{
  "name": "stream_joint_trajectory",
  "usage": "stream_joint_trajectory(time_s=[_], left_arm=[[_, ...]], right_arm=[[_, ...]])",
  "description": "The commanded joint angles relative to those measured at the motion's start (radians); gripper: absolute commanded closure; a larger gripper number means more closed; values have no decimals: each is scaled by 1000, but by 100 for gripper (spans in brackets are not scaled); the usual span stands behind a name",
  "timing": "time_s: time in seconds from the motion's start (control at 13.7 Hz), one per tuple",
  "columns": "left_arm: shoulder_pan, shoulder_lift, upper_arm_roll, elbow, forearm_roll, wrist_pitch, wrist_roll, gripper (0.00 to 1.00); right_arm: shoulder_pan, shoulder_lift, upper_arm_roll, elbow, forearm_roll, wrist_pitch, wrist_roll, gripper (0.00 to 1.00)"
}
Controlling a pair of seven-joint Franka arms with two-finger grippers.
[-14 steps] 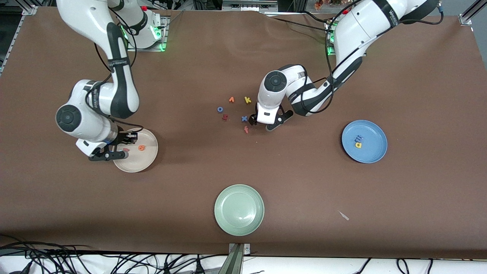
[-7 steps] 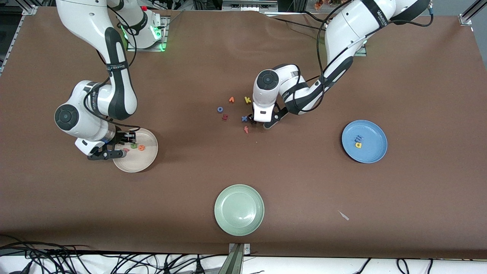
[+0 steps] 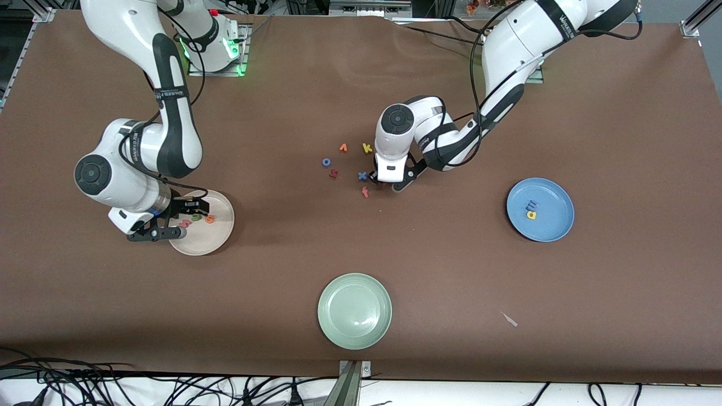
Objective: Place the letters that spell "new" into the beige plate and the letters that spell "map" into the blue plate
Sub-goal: 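Place the green n on the beige plate while the left gripper reaches teal, then grasp the teal letter with the left gripper while the right gripper retracts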
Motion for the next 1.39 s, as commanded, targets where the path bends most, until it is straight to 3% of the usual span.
stream_joint_trajectory(time_s=[0.0,0.22,0.51,0.66,0.8,0.88,0.95,1.09,1.31], left_arm=[[-12,9,6,12,21,-7,-27,60],[-12,15,6,12,27,-9,-25,72],[3,8,3,42,18,-44,-6,100],[25,0,-7,53,5,-88,51,100],[46,-2,-23,113,-76,-197,181,100],[55,-3,-25,154,-125,-267,267,100],[68,-8,-25,199,-157,-353,365,100],[106,-14,-25,277,-188,-517,552,100],[204,-37,-42,316,-191,-642,765,100]], right_arm=[[7,-15,-22,150,-10,-165,113,0],[9,-67,-59,296,-95,-329,142,0],[6,-73,-148,512,-112,-564,133,0],[4,-75,-188,549,-109,-612,124,0],[-4,-123,-150,554,-121,-623,135,0],[-32,-154,-87,542,-156,-621,139,0],[-98,-198,15,511,-226,-614,155,0],[-264,-284,266,453,-360,-582,214,0],[-518,-369,567,379,-448,-568,238,0]])
